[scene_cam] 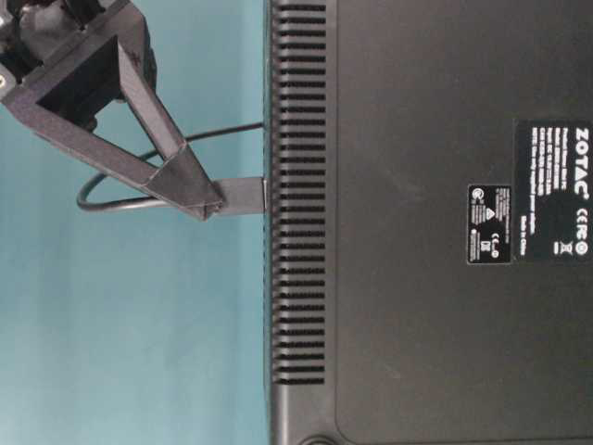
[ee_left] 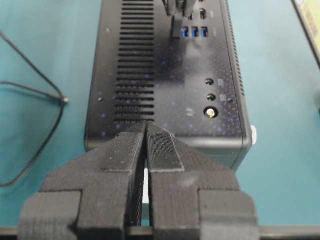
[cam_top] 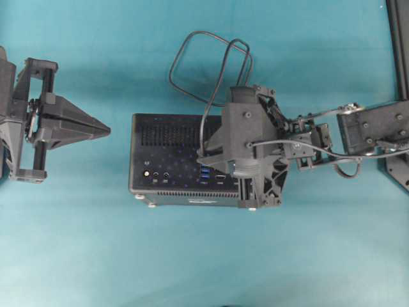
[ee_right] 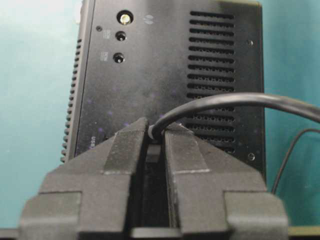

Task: Insert the USB into the PC box with both arms.
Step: 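Keep pressing the USB plug fully into the port with the right gripper, then open the right gripper and lift it off the cable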

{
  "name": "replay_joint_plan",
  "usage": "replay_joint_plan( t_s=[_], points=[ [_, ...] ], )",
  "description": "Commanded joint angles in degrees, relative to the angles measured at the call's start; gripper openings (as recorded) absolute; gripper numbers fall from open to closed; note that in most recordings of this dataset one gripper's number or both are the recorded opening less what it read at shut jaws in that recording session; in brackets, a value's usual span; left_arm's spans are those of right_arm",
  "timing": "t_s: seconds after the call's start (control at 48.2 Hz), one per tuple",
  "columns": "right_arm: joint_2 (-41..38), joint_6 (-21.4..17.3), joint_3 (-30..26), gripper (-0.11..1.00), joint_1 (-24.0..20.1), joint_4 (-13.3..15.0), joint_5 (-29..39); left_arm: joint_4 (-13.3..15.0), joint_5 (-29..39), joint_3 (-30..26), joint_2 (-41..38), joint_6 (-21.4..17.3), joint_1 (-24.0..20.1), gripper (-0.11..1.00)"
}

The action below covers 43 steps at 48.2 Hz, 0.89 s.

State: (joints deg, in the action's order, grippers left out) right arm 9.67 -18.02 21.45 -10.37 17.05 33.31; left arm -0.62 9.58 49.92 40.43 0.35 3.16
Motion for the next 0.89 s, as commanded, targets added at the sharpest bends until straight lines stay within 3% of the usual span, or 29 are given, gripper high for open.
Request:
replay_joint_plan(
  t_s=[0.0,0.373,0.663,0.87],
  points=[
    [0.5,-0.5,-1.4,0.26,0.4,-0.1,-0.4,-0.2,-0.5,-1.7,0.2,0.0,0.1,0.0],
    [1.0,-0.5,-2.5,0.79,0.6,0.1,-0.1,-0.2,-0.5,-1.6,0.3,0.0,0.1,0.0],
    [5.6,-0.6,-1.2,0.8,-0.4,0.0,0.4,-0.2,1.1,-2.3,0.6,-0.4,0.1,0.0],
    [9.7,-0.6,2.6,0.8,-1.1,-0.2,0.4,-0.2,1.1,-1.8,2.5,-0.8,0.4,0.0]
  ],
)
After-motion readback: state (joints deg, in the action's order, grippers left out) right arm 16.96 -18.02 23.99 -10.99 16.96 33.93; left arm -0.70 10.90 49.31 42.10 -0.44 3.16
